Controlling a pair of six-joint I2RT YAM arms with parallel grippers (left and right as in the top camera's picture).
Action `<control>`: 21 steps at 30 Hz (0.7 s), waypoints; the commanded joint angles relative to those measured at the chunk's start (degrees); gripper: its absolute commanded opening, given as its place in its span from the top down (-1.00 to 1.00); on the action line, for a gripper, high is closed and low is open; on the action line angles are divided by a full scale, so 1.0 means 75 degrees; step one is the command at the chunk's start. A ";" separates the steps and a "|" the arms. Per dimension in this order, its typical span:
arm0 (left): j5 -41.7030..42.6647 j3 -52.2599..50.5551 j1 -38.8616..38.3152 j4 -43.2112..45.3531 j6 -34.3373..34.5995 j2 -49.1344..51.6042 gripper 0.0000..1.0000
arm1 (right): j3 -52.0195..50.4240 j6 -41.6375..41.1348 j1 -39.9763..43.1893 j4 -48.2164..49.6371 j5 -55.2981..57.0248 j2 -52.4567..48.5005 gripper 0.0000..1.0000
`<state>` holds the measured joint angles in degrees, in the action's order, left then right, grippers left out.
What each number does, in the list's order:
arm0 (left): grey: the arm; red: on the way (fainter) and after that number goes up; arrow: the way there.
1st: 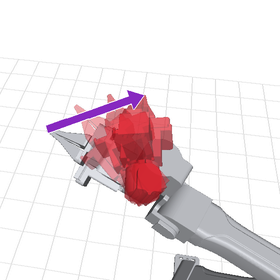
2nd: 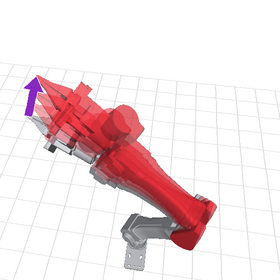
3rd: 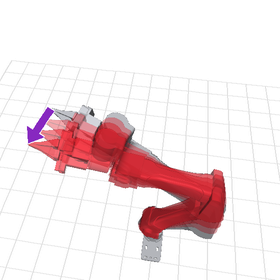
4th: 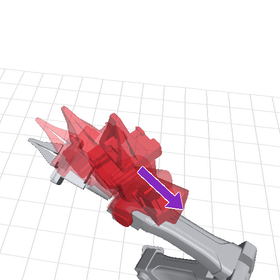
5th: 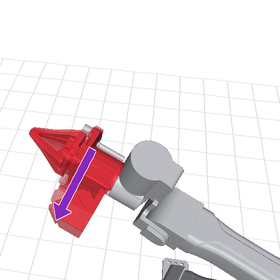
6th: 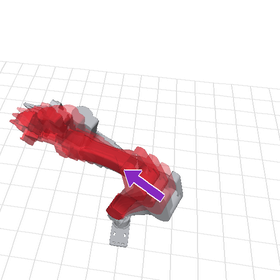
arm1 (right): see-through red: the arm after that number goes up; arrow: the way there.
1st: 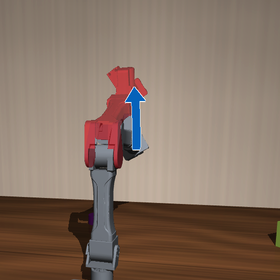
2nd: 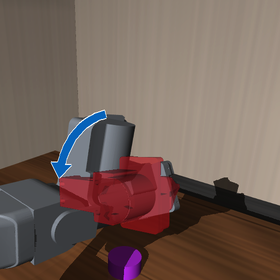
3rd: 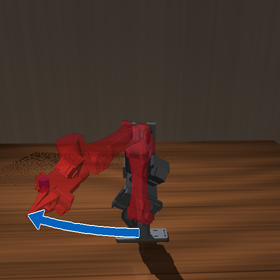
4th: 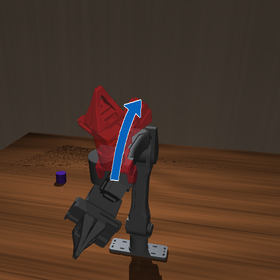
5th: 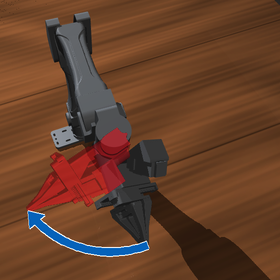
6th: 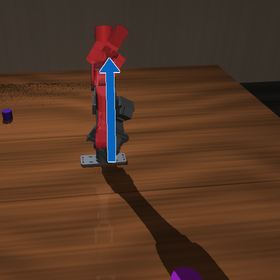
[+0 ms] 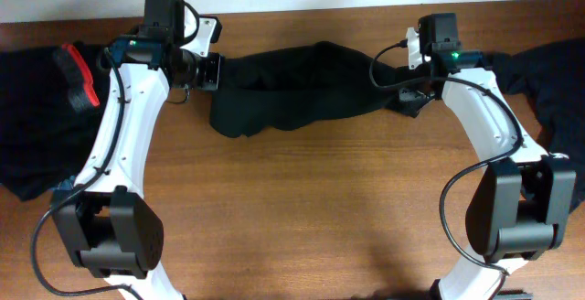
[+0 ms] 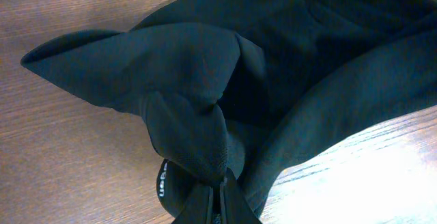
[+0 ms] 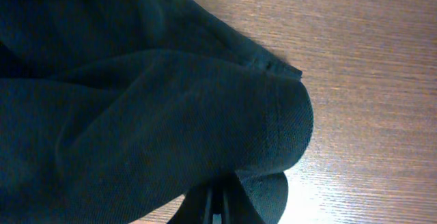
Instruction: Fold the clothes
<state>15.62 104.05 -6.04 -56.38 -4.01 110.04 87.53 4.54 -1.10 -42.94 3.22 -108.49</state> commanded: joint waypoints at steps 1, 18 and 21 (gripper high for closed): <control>-0.0052 0.0076 -0.0026 0.0020 0.0038 -0.0189 0.99 | 0.0090 -0.0035 0.0009 -0.0052 0.0210 0.0105 0.92; -0.0052 0.0076 -0.0026 0.0020 0.0038 -0.0189 0.99 | 0.0090 -0.0038 0.0006 -0.0137 0.0207 0.0105 0.81; -0.0052 0.0076 -0.0026 0.0017 0.0038 -0.0189 0.99 | 0.0090 -0.0038 0.0006 -0.0137 0.0207 0.0105 0.81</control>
<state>15.62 104.05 -6.04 -56.38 -4.01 110.04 87.53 4.49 -1.10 -43.97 3.44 -108.49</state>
